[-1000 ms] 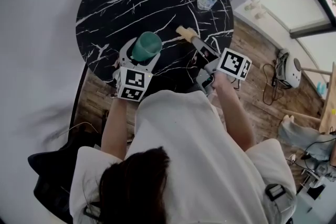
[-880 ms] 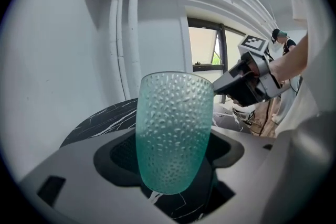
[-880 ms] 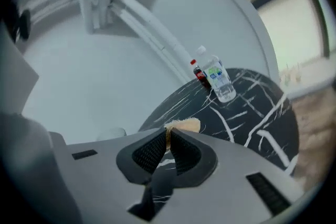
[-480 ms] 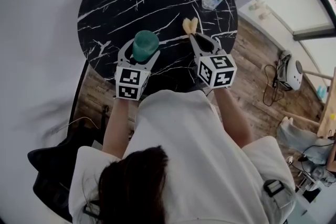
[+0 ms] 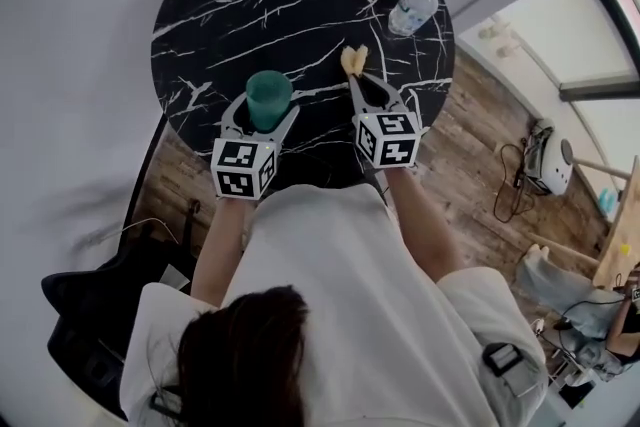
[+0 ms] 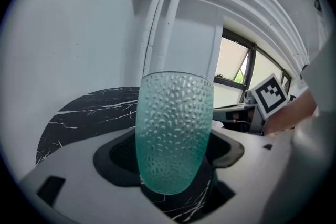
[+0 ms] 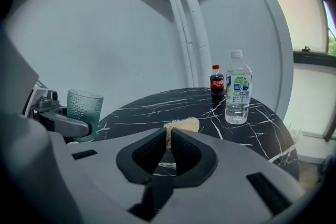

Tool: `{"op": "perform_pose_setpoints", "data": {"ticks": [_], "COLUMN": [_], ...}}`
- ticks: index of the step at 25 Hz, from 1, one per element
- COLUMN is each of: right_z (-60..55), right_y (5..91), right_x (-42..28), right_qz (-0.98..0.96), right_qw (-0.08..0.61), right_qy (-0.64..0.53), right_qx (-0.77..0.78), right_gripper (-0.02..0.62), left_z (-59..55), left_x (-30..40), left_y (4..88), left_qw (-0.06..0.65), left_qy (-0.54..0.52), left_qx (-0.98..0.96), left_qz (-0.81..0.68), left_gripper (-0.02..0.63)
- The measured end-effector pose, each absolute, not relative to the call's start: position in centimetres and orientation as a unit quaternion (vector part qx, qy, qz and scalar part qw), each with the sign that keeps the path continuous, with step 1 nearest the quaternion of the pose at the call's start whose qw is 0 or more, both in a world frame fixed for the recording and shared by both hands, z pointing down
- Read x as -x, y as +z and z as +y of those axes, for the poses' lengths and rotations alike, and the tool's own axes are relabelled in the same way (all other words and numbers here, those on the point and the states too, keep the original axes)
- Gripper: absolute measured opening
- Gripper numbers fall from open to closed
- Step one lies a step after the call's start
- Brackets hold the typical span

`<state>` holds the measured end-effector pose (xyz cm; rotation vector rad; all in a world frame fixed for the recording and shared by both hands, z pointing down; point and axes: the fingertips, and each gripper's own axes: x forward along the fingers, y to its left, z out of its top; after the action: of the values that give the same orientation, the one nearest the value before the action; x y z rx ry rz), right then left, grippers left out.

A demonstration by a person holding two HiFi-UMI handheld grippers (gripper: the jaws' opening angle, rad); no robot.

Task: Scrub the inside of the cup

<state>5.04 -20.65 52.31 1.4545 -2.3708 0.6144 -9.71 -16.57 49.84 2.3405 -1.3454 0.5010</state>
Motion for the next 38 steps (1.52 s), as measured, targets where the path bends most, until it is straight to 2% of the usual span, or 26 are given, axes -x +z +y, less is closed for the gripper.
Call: {"op": "perform_pose_setpoints", "data": {"ticks": [11,21,22,24,31,38], "right_z": [-20.1,-17.8,-17.6,-17.2,-16.7,-15.5], "right_y": [56.3,60.1,60.3,60.3,58.8,56.0], "right_x": [-6.2,-5.6,-5.6,-5.4,-6.1,-6.9], "right_qz": [-0.804,-0.787,-0.786,-0.786,-0.788,-0.788], "right_qw": [0.154,0.210,0.211,0.206,0.195,0.141], "right_qy": [0.266,0.320,0.327,0.339,0.334,0.341], "right_qx": [-0.510,-0.484,-0.481,-0.475,-0.478,-0.493], "right_gripper": [0.049,0.051,0.058,0.162,0.181,0.181], "left_z": [-16.0,-15.7,-15.6,-15.5,-15.6,-16.6], "left_x": [8.3,8.1,8.2,8.4,8.2,8.3], "left_y": [50.9,51.2,51.3,51.6,52.1,53.8], "left_qw": [0.229,0.274,0.279,0.284,0.283,0.277], "left_qy": [0.179,0.139,0.136,0.134,0.130,0.136], "left_qx": [-0.840,-0.835,-0.833,-0.831,-0.831,-0.823], "left_qz": [-0.457,-0.457,-0.458,-0.459,-0.460,-0.476], "left_gripper": [0.357,0.357,0.357,0.357,0.357,0.357]}}
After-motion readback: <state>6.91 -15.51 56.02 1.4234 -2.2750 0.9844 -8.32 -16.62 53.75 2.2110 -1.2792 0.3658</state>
